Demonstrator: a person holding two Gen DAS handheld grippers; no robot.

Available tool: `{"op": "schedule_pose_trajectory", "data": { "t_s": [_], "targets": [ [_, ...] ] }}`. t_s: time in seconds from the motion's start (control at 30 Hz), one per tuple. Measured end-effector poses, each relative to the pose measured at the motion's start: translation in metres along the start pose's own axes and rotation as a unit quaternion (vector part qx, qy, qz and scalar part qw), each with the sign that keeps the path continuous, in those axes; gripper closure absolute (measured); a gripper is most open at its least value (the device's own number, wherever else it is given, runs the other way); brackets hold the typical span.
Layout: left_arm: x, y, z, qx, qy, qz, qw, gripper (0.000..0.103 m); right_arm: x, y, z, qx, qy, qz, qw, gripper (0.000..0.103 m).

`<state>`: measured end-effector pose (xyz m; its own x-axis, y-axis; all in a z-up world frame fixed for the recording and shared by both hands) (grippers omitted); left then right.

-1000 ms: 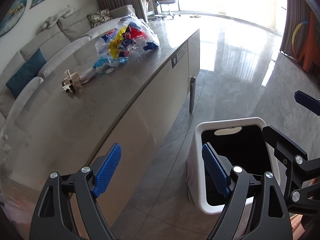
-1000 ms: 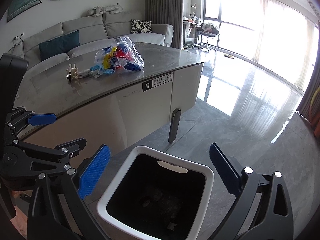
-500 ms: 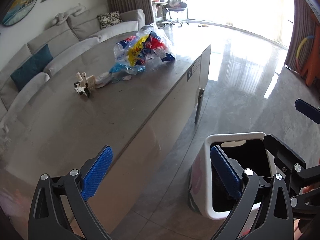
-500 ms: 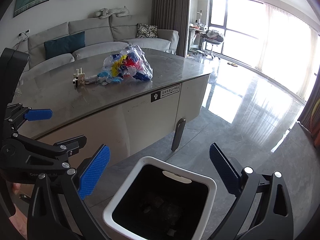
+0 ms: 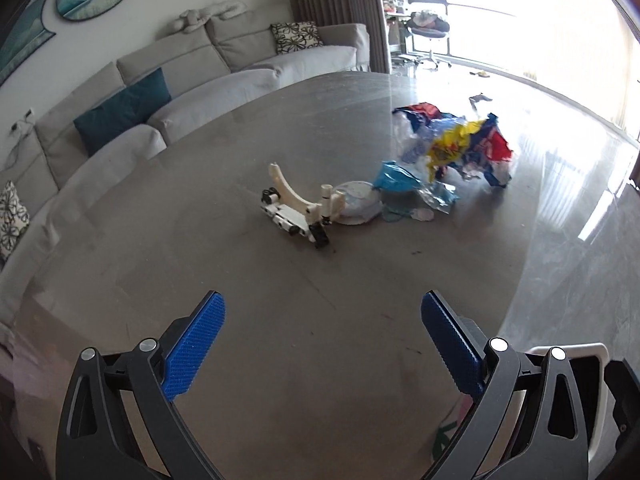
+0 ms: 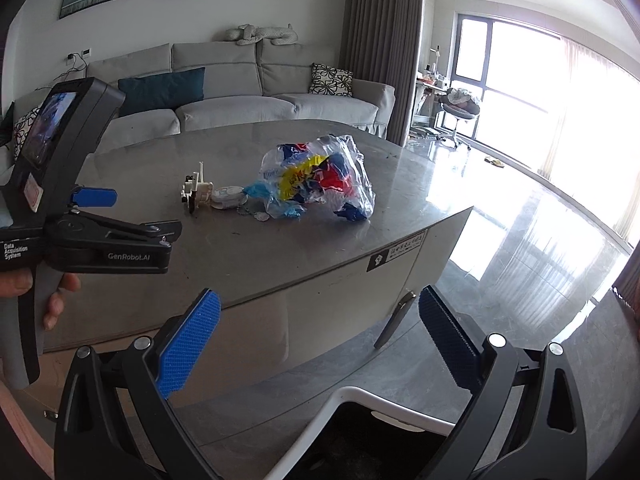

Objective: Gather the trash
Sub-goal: 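Move both grippers back to the table toward the white toy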

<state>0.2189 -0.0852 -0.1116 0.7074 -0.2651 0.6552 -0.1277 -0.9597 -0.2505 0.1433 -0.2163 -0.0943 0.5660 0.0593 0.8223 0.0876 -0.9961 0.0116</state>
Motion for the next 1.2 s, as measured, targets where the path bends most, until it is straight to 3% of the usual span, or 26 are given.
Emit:
{"op": "schedule_pose_trajectory", "data": {
  "t_s": [0.57,0.97,1.2],
  "targets": [
    [0.024,-0.037,0.085,-0.01,-0.034,-0.025,0.9991,0.005,0.035,-0.049,0.092,0.033,-0.02,-0.026,0.999,0.004],
    [0.033,-0.054,0.122,-0.018,-0.053,-0.046,0.9974,0.005,0.061,-0.07,0.132,0.046,-0.03,-0.044,0.998,0.004],
    [0.044,-0.055,0.134,0.0,-0.054,-0.029,0.9981,0.005,0.061,-0.069,0.139,0.045,-0.033,-0.045,0.997,0.004]
  ]
}}
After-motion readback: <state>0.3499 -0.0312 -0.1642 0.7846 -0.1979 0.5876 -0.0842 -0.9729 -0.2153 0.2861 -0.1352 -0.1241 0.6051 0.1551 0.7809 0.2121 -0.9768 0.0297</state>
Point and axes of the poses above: each gripper's, at about its wrist camera, not at the fingertips, and z roughly the way its jaws point, y to its right, x to its top, the point moved 6 cm from there along z, roughly the way its jaws point, and after that the axes turned 6 degrees about z, right-handed, at the moved point
